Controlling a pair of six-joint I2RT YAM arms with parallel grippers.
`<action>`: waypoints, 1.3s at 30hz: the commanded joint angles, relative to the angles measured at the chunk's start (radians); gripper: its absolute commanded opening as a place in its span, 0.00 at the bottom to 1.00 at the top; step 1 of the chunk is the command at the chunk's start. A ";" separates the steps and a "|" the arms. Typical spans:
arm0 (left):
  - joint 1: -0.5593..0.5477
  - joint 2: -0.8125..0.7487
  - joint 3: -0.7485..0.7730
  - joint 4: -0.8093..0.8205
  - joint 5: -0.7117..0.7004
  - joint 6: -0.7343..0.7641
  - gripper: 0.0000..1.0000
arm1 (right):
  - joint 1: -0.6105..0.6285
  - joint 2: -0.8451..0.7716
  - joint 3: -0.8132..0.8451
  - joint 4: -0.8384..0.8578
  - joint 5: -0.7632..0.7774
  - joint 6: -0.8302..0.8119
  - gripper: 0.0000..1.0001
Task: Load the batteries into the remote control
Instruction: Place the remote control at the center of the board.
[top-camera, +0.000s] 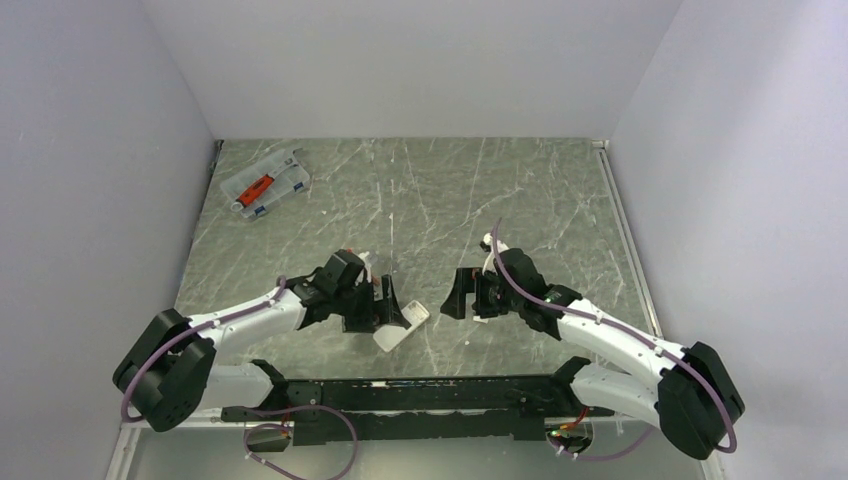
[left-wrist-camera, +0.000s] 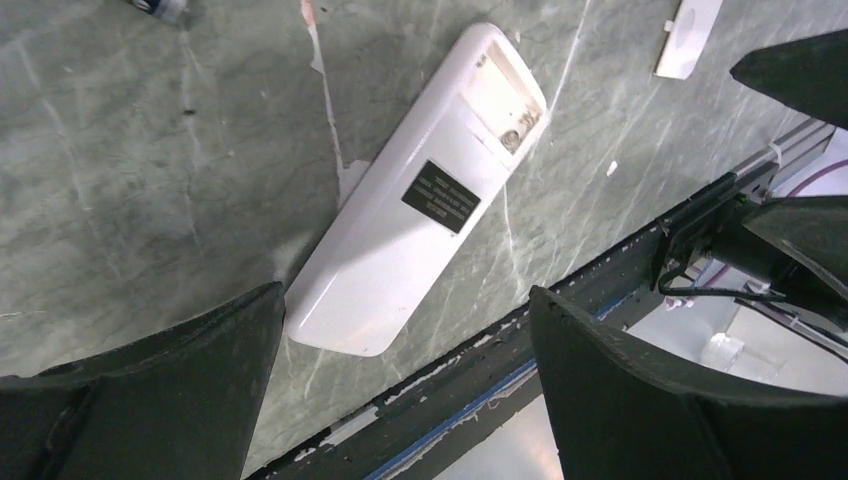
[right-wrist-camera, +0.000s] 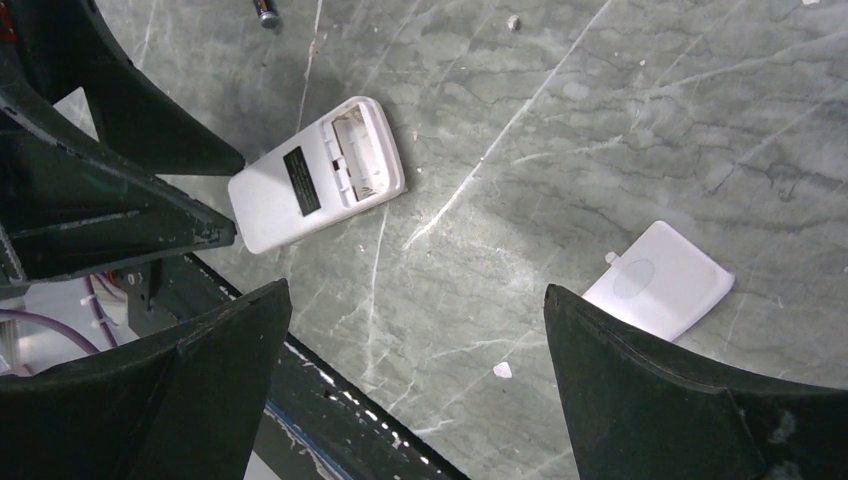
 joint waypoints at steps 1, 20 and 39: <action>-0.018 -0.005 0.004 0.048 0.049 0.010 0.96 | 0.003 0.021 0.069 0.001 -0.012 -0.037 1.00; -0.064 -0.091 0.085 -0.124 -0.083 0.069 0.98 | 0.000 0.141 0.267 -0.091 0.094 -0.176 1.00; -0.061 -0.403 0.266 -0.508 -0.363 0.129 0.99 | 0.057 0.453 0.667 -0.219 -0.018 -0.351 0.75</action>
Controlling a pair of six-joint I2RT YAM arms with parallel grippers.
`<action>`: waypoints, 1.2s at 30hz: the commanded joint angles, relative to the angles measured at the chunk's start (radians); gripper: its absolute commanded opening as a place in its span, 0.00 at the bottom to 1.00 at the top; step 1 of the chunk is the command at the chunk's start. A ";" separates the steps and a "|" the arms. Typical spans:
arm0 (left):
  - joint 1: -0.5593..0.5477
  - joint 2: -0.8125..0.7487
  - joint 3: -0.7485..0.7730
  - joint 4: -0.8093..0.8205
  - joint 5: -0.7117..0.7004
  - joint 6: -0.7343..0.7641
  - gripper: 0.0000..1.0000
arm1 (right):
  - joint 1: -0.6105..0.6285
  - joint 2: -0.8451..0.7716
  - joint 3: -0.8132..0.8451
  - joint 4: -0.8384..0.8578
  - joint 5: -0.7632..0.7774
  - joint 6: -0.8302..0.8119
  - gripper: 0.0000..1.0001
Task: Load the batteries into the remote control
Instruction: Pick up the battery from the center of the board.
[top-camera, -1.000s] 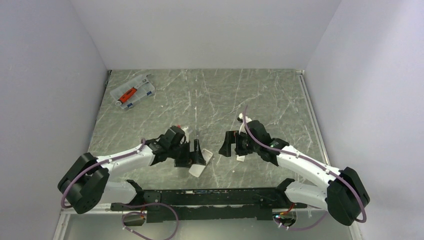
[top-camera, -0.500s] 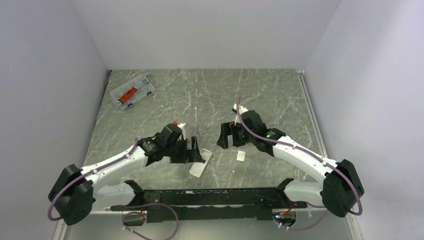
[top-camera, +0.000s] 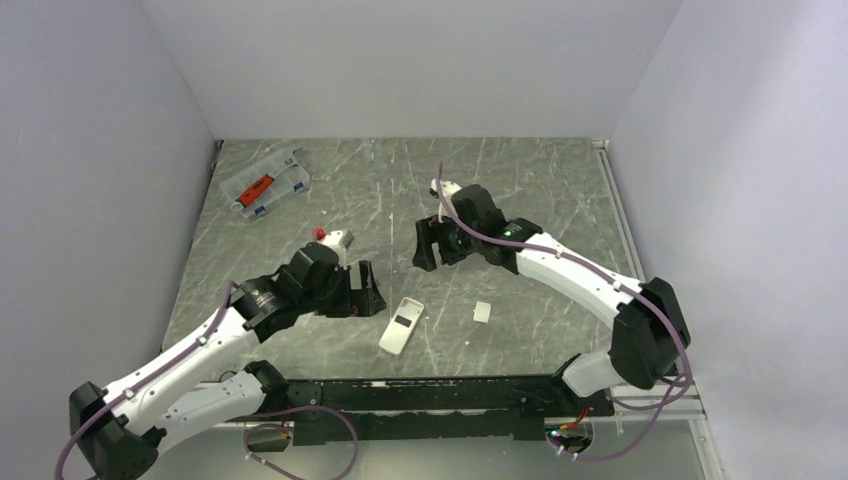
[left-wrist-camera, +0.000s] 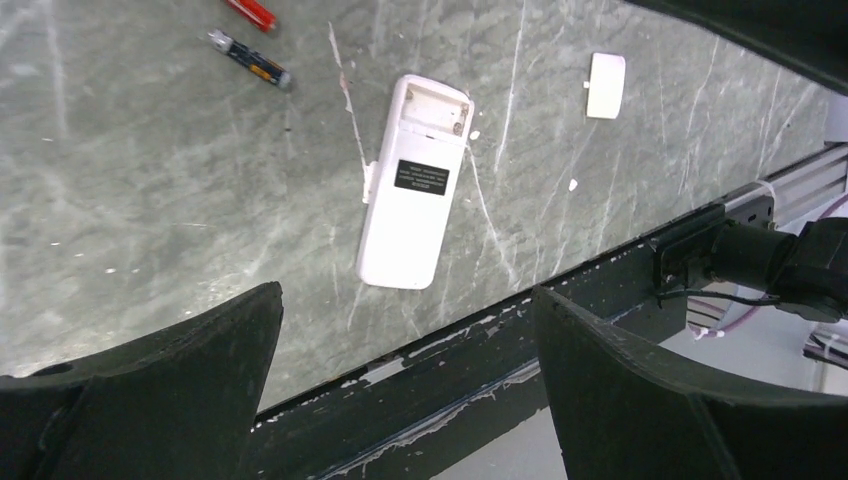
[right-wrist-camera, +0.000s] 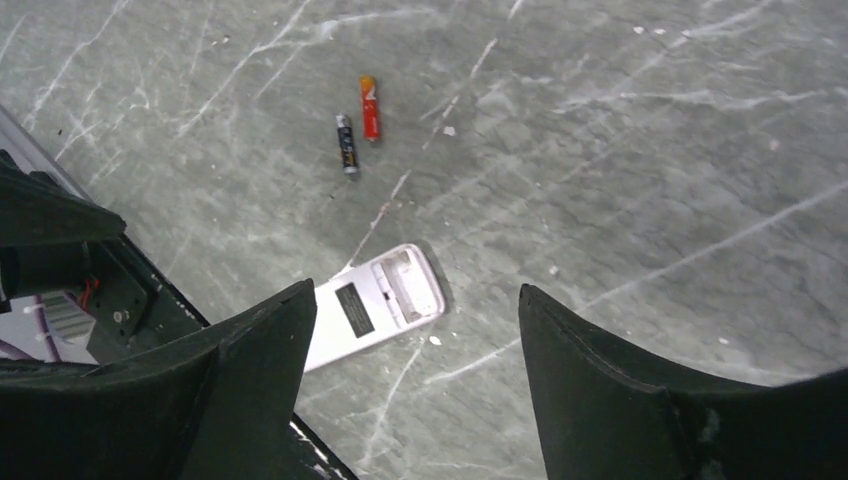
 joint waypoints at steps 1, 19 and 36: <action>0.000 -0.057 0.088 -0.130 -0.115 0.043 1.00 | 0.051 0.078 0.122 -0.059 -0.008 -0.057 0.72; 0.000 -0.278 0.156 -0.195 -0.227 0.181 0.99 | 0.151 0.468 0.458 -0.175 0.031 -0.054 0.44; 0.002 -0.308 0.165 -0.182 -0.177 0.263 1.00 | 0.215 0.693 0.635 -0.263 0.132 -0.067 0.42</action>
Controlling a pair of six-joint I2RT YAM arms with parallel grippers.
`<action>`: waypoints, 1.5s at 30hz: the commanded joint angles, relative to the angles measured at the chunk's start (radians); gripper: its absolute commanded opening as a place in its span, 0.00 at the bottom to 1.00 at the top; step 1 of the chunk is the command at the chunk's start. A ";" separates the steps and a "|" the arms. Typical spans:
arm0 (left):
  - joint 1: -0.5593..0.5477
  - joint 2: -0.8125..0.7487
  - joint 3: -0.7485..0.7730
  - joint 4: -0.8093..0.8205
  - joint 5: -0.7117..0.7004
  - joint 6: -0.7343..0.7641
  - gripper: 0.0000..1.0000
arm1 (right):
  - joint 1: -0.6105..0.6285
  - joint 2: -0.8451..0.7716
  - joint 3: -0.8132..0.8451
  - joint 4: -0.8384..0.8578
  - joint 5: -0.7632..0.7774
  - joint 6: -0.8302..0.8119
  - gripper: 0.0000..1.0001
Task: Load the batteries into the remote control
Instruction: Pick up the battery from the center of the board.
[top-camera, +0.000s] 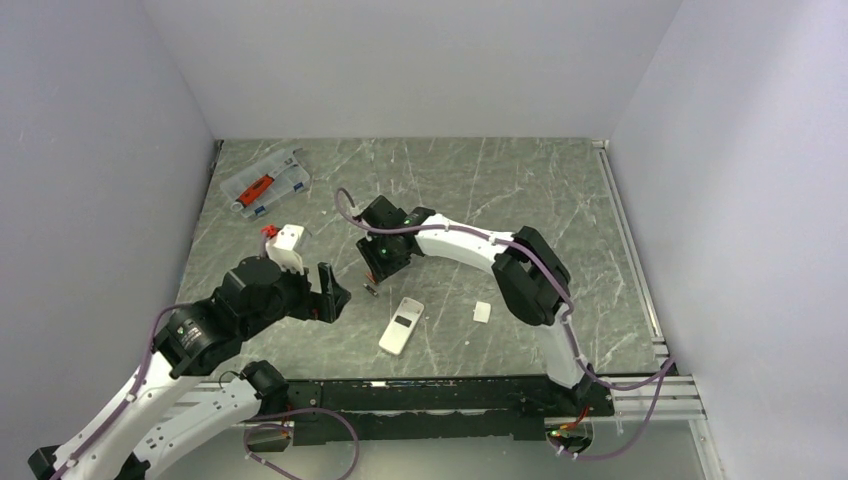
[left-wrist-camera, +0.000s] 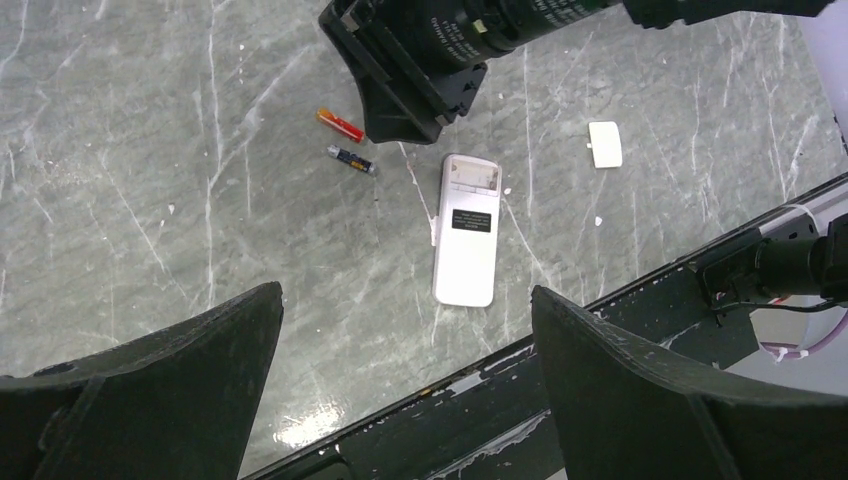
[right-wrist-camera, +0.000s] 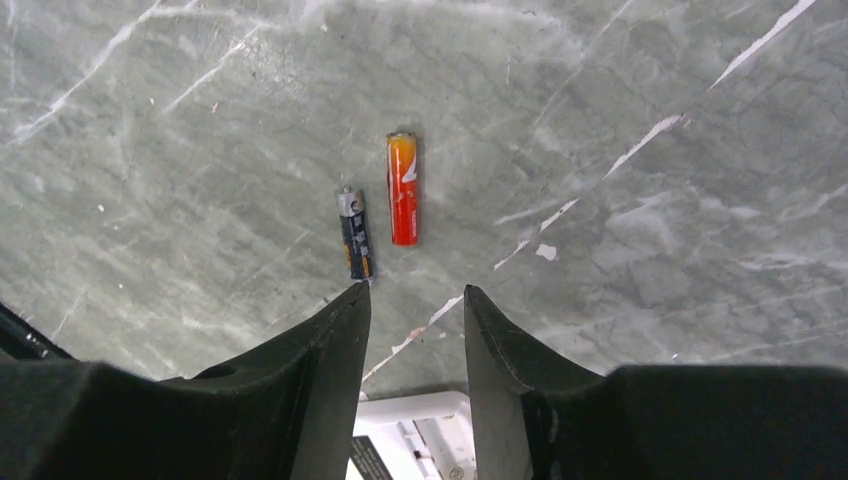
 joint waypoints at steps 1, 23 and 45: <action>0.004 -0.015 0.001 0.046 0.019 0.022 0.99 | 0.012 0.031 0.081 -0.027 0.048 -0.008 0.41; 0.049 -0.012 -0.005 0.059 0.058 0.032 0.99 | 0.037 0.117 0.146 -0.041 0.086 -0.003 0.35; 0.065 -0.009 -0.006 0.061 0.065 0.031 0.99 | 0.069 0.158 0.145 -0.051 0.165 -0.008 0.30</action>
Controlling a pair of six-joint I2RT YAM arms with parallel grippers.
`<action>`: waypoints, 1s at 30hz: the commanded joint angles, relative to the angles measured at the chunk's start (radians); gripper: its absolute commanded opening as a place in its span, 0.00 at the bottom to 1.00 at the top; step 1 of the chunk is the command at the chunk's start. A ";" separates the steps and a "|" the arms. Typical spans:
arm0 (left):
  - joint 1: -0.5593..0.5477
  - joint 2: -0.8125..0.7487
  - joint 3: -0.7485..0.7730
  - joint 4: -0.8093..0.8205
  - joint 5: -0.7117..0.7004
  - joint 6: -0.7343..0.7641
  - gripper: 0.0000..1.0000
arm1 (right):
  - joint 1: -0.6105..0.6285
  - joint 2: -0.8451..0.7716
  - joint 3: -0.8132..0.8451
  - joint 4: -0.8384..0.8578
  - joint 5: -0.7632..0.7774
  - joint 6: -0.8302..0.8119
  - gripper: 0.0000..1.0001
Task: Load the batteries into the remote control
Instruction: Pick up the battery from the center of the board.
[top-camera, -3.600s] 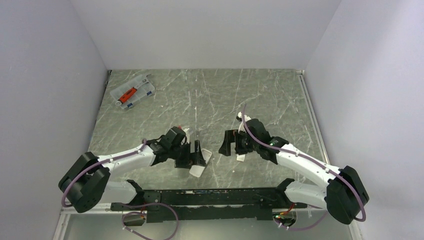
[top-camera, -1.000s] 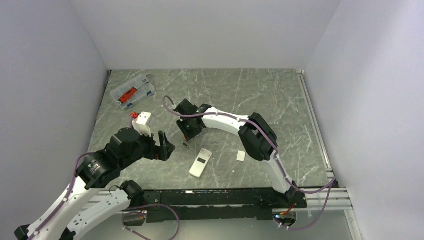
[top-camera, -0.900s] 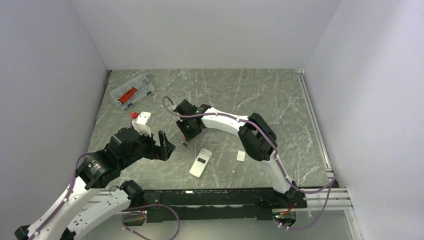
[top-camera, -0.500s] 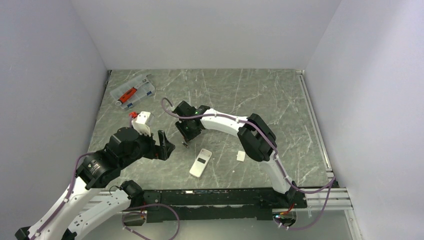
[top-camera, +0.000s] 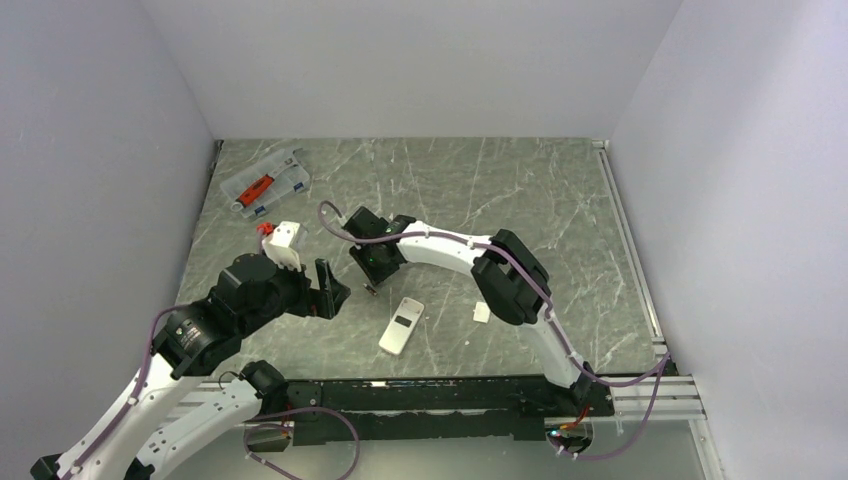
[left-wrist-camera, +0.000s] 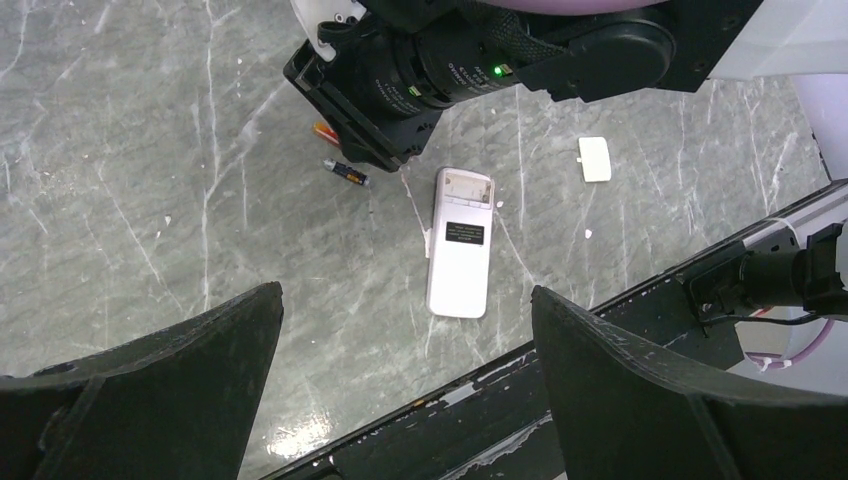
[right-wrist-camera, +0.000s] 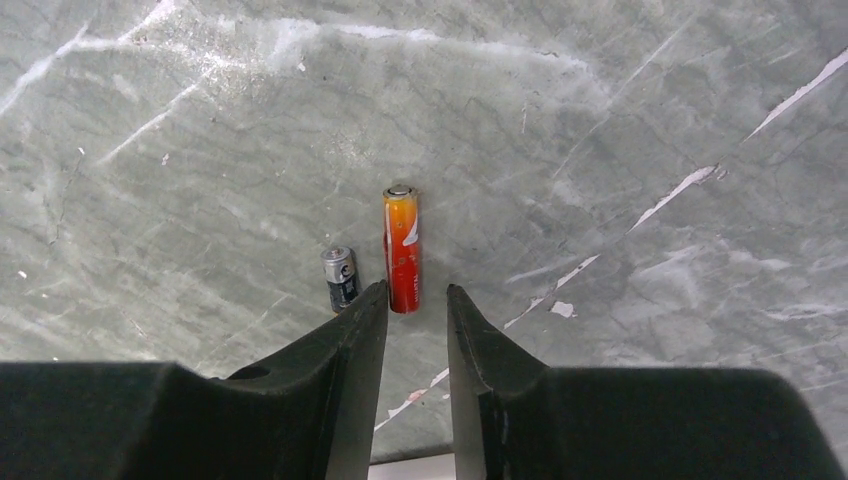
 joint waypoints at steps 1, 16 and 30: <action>0.007 -0.003 -0.005 0.032 0.014 0.015 0.99 | 0.013 0.027 0.027 -0.011 0.049 -0.008 0.29; 0.012 0.008 -0.005 0.031 0.018 0.016 0.99 | 0.040 0.049 0.039 -0.034 0.093 -0.021 0.20; 0.017 0.015 -0.007 0.033 0.018 0.015 0.99 | 0.050 -0.001 0.013 -0.014 0.093 -0.022 0.00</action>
